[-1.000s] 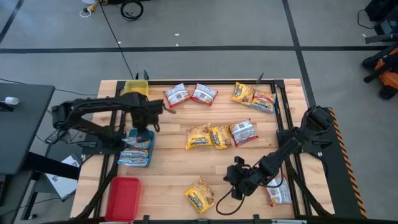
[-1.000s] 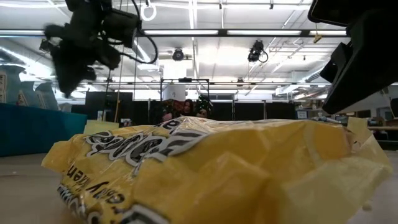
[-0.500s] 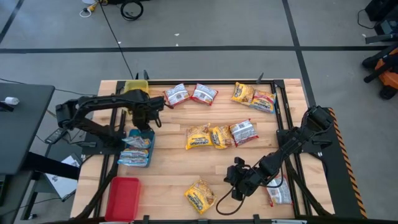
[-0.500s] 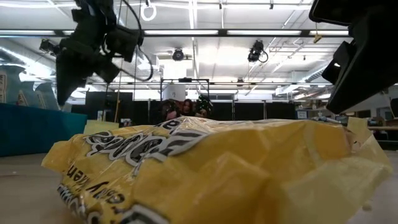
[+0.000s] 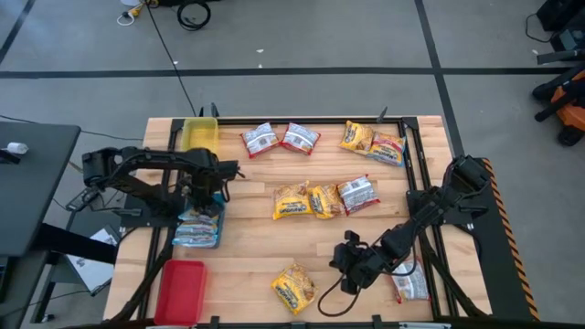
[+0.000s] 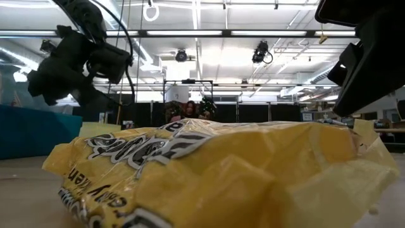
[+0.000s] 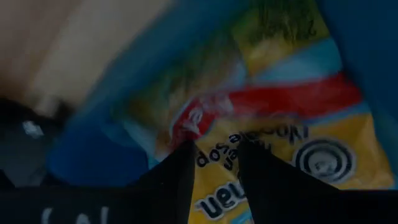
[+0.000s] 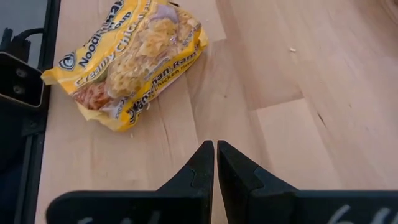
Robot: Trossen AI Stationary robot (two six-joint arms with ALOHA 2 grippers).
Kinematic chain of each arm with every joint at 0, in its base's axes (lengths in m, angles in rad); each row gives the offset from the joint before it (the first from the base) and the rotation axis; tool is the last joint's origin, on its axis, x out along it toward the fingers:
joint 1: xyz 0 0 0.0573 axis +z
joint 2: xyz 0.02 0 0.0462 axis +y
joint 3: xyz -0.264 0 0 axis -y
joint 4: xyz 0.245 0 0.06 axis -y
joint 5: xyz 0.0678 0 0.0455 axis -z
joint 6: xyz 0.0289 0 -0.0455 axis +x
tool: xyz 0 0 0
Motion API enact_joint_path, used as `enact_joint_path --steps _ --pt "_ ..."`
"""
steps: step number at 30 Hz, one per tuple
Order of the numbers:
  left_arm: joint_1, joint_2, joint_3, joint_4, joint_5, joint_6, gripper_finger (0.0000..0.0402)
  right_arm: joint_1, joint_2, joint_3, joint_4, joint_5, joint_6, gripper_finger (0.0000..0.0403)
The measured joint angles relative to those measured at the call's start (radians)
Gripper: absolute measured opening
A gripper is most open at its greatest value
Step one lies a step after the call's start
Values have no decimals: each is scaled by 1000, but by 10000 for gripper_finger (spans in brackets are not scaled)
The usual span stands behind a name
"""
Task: Sort Maruchan noodles
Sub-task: Put the bottom blue noodle pack into the blue bin, then put the blue noodle pack into the blue bin
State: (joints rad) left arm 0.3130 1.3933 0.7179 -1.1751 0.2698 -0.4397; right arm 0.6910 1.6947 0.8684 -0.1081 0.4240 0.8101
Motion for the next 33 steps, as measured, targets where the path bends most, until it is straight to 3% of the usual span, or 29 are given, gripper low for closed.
enact_joint_path --steps 8,14,18,22,26,33 --pt "4 -3 12 2 -66 60 119 0 0 0 2 -26 6 27" --pt "4 -34 127 -91 -79 93 127 -17 0 0 2 -28 0 27" --pt "4 -81 212 -29 -151 92 127 -37 0 0 0 -27 -30 27" --pt "-22 -146 231 189 -180 89 127 -60 -49 0 -96 -49 -51 26" --pt "-84 -209 206 444 -181 129 128 -108 -194 0 -313 -64 -38 23" --pt "-198 -270 44 1071 -248 227 128 -225 -451 1 -708 90 -53 22"
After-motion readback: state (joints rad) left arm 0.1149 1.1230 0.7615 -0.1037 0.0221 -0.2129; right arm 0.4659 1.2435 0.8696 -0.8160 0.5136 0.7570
